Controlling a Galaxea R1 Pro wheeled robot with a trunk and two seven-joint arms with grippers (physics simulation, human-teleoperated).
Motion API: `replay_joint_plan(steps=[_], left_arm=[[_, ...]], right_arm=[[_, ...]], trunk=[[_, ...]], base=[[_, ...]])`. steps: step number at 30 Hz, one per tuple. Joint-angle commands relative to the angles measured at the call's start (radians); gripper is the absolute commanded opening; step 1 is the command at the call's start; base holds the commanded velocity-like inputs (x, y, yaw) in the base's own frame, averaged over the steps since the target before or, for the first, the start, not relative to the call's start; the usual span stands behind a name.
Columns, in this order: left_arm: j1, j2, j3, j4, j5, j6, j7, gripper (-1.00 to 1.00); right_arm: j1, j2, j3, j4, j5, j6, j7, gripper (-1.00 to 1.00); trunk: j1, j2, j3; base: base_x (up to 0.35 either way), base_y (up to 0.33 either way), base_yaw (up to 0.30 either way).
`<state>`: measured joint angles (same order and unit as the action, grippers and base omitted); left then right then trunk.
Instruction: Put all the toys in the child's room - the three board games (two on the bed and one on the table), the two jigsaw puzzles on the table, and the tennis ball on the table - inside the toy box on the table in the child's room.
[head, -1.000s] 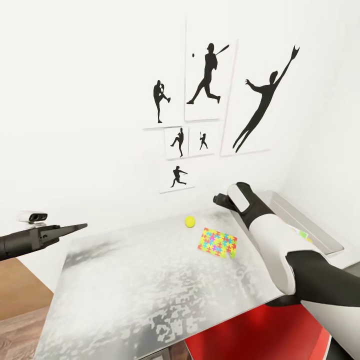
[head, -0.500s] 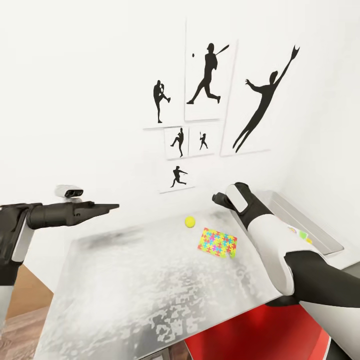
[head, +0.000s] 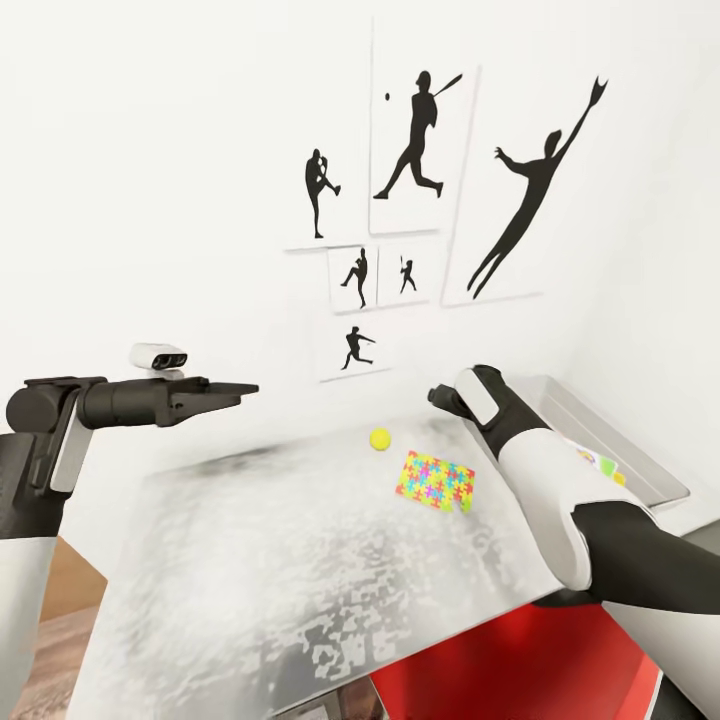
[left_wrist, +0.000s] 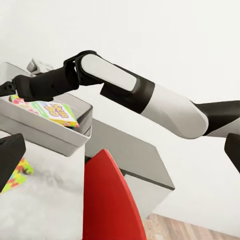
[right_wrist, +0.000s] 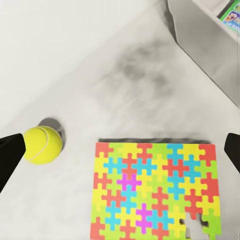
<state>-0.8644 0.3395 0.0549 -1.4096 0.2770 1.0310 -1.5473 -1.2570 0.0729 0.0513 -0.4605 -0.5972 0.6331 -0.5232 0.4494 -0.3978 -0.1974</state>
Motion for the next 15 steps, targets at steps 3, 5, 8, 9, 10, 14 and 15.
replay_joint_plan(steps=[3,5,8,9,10,14,15], left_arm=[[-0.001,0.002,0.002,0.0,0.002,0.01,-0.001,1.0],[-0.001,0.003,0.002,0.001,0.004,0.009,-0.002,1.0],[0.0,0.007,0.004,0.001,0.005,0.009,-0.004,1.0],[0.0,0.008,0.005,0.001,0.006,0.01,-0.004,1.0],[0.0,0.009,0.006,0.001,0.006,0.009,-0.005,1.0],[0.002,0.013,0.013,0.001,0.007,0.009,-0.009,1.0],[0.003,0.014,0.013,0.001,0.007,0.008,-0.01,1.0]], right_arm=[[-0.001,-0.002,0.005,-0.001,-0.01,0.002,-0.009,1.0],[-0.001,-0.003,0.004,-0.001,-0.01,0.002,-0.009,1.0],[-0.001,-0.004,0.004,-0.001,-0.01,0.002,-0.009,1.0],[-0.001,-0.004,0.004,-0.001,-0.01,0.002,-0.009,1.0],[-0.002,-0.004,0.003,0.0,-0.01,0.003,-0.009,1.0],[-0.002,-0.002,0.004,0.001,-0.01,0.003,-0.009,1.0],[-0.002,-0.002,0.004,0.001,-0.01,0.003,-0.009,1.0]], trunk=[[0.001,-0.002,-0.007],[0.001,-0.002,-0.01],[0.001,-0.002,-0.015],[0.001,-0.002,-0.017],[0.001,-0.002,-0.018],[0.001,-0.002,-0.025],[0.001,-0.002,-0.027]], base=[[0.0,0.0,0.0],[0.0,0.0,0.0],[0.0,0.0,0.0],[0.0,0.0,0.0],[0.0,0.0,0.0],[0.0,0.0,0.0],[0.0,0.0,0.0]])
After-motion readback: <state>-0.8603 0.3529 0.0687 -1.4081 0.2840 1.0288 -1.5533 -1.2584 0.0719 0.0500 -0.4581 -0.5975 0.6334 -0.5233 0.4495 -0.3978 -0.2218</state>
